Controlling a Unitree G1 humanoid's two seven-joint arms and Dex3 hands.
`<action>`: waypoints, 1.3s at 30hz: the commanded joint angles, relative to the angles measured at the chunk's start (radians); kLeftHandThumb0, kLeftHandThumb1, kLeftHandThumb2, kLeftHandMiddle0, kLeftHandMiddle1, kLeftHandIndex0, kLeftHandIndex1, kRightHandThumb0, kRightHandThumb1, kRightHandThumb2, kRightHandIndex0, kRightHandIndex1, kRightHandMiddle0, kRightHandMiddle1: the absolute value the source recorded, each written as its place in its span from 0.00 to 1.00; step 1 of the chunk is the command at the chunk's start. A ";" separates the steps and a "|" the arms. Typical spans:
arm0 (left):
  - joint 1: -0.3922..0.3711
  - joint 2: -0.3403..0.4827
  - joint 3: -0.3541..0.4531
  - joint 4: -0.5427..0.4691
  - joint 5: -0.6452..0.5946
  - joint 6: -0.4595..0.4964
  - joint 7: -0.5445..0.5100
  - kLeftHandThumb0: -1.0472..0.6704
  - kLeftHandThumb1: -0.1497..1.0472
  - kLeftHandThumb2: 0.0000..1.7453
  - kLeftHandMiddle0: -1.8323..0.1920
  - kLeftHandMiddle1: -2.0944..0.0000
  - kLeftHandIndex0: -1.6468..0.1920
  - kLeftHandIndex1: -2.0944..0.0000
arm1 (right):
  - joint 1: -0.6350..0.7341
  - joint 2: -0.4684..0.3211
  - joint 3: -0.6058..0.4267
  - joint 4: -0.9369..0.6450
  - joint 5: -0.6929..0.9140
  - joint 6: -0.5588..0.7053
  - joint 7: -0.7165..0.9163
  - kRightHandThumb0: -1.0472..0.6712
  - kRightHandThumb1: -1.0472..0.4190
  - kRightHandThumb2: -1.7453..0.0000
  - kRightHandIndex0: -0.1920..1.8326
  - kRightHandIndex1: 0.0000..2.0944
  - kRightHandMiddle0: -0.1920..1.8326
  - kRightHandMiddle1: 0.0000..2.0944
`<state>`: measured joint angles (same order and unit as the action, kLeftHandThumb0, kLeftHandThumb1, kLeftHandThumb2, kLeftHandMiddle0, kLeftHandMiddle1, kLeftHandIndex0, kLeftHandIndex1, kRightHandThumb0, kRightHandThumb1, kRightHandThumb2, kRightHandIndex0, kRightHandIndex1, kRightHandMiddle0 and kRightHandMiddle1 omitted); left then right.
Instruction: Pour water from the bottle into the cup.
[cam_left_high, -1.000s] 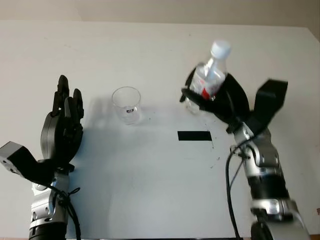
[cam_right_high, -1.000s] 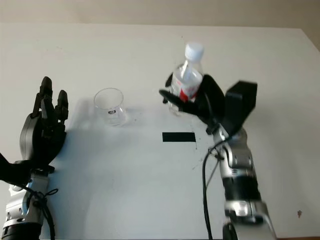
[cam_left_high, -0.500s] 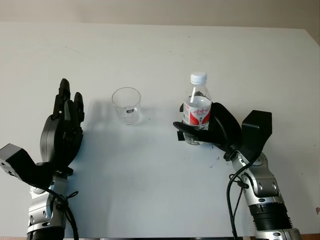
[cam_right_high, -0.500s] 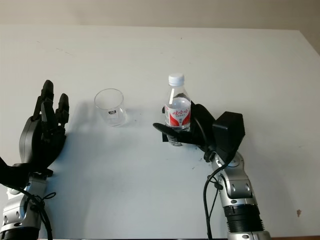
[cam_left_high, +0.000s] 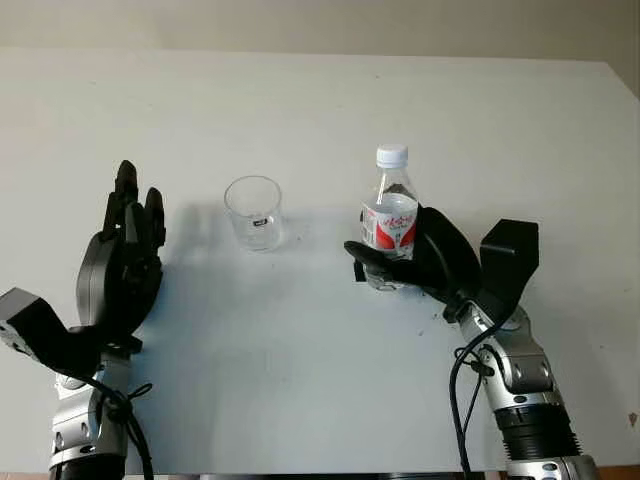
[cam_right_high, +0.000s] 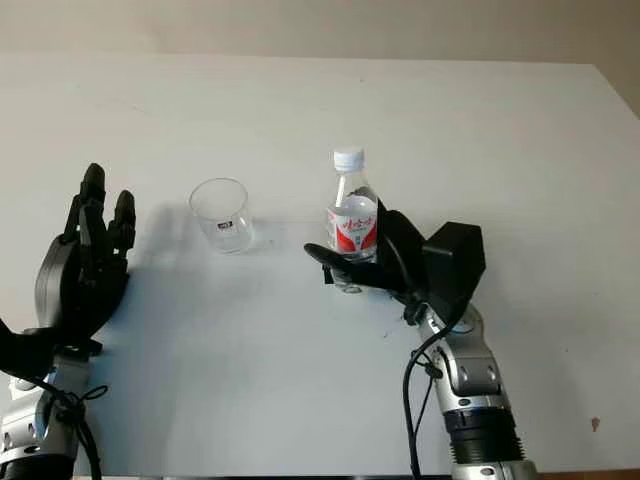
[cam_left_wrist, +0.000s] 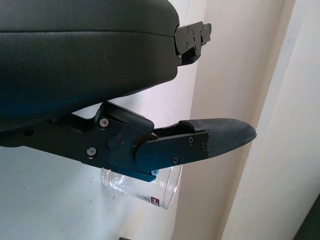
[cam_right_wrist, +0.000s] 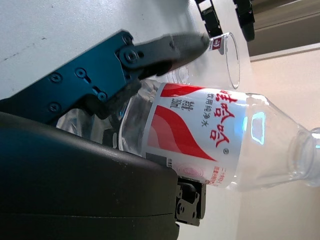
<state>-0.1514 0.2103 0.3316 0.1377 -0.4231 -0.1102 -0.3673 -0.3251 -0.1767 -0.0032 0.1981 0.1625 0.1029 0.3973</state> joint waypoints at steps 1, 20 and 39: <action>0.000 0.010 0.002 0.011 0.003 -0.003 -0.005 0.16 1.00 0.33 1.00 1.00 1.00 1.00 | 0.011 0.009 -0.001 0.040 -0.006 -0.026 -0.005 0.44 0.00 0.77 0.03 1.00 0.00 1.00; -0.035 0.030 0.006 0.051 0.008 -0.010 -0.014 0.16 1.00 0.33 1.00 1.00 1.00 1.00 | 0.033 0.028 0.032 0.207 -0.134 -0.400 -0.072 0.43 0.00 0.77 0.19 1.00 0.00 1.00; -0.038 0.035 0.015 0.071 -0.009 -0.029 -0.041 0.17 1.00 0.33 1.00 1.00 1.00 1.00 | 0.031 -0.018 0.041 0.207 -0.110 -0.350 0.023 0.16 0.02 0.97 0.01 0.09 0.00 0.14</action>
<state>-0.1904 0.2389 0.3390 0.2019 -0.4278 -0.1298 -0.4006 -0.3195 -0.1798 0.0305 0.3815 0.0523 -0.2549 0.4081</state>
